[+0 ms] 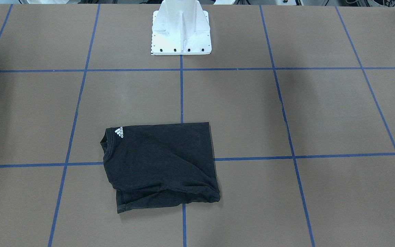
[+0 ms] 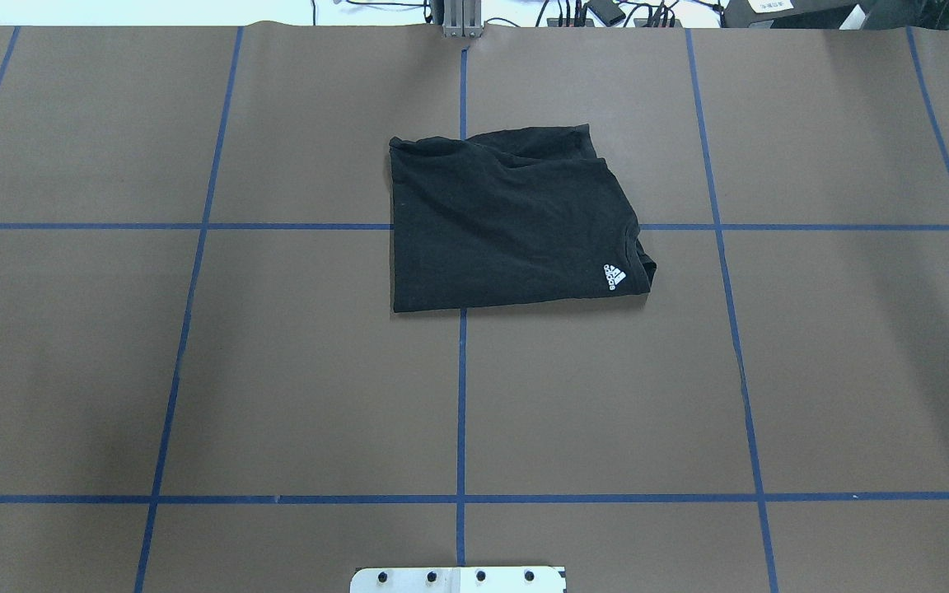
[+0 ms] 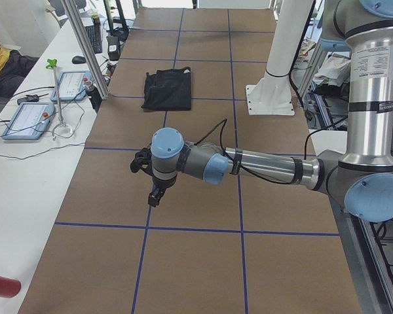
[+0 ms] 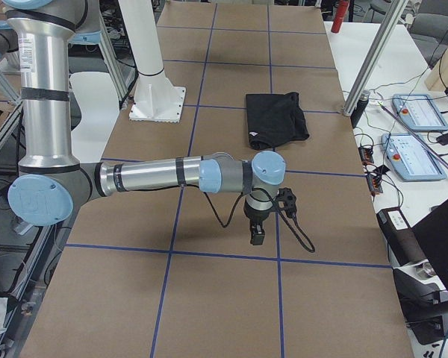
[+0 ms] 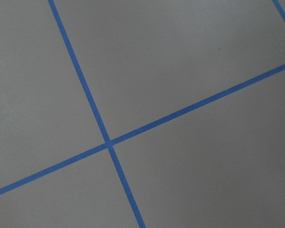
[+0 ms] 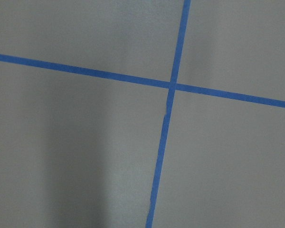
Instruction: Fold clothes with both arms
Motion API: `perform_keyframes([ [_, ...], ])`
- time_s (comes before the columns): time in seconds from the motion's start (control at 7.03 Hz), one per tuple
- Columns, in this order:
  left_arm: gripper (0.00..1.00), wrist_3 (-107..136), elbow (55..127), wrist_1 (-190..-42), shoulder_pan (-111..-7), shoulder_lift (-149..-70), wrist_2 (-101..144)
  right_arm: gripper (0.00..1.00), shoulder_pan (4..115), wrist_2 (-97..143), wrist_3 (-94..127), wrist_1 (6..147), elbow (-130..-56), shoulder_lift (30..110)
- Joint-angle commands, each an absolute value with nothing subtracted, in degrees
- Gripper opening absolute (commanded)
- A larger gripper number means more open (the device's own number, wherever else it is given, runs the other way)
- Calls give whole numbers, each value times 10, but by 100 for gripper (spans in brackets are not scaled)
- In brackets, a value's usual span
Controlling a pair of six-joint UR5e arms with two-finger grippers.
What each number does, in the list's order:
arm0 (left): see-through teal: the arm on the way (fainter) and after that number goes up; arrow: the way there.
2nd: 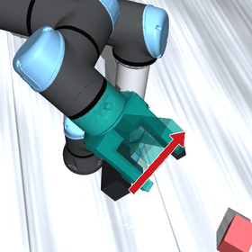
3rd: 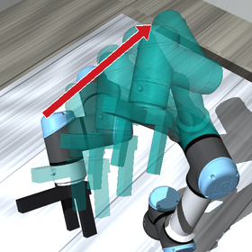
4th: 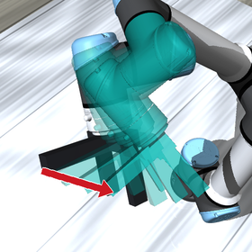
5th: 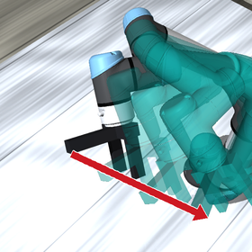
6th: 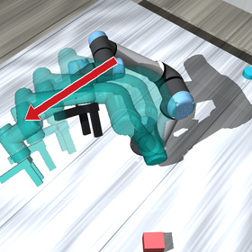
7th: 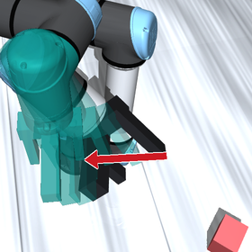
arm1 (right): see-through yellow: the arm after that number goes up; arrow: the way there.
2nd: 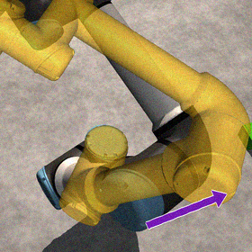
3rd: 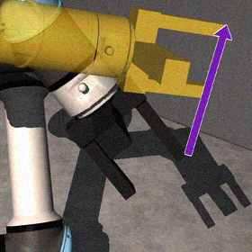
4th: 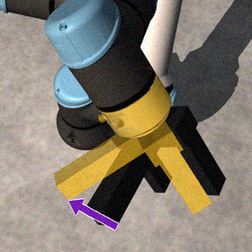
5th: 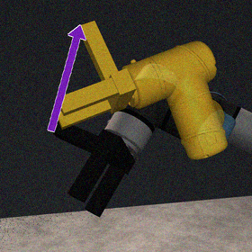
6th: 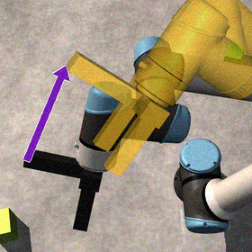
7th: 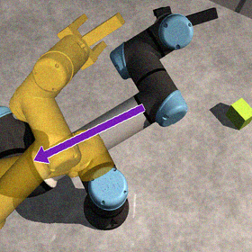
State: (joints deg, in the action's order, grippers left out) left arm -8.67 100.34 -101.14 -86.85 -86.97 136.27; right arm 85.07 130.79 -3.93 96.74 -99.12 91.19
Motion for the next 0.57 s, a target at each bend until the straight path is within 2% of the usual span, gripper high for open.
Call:
perform_keyframes([
  [0.0,100,-85,1005,-1011,-869,-868,1361,100,851,1309,-39,968,-991,913],
  [0.43,100,-85,1006,-1011,-869,-869,1362,100,851,1319,-39,968,-995,912],
])
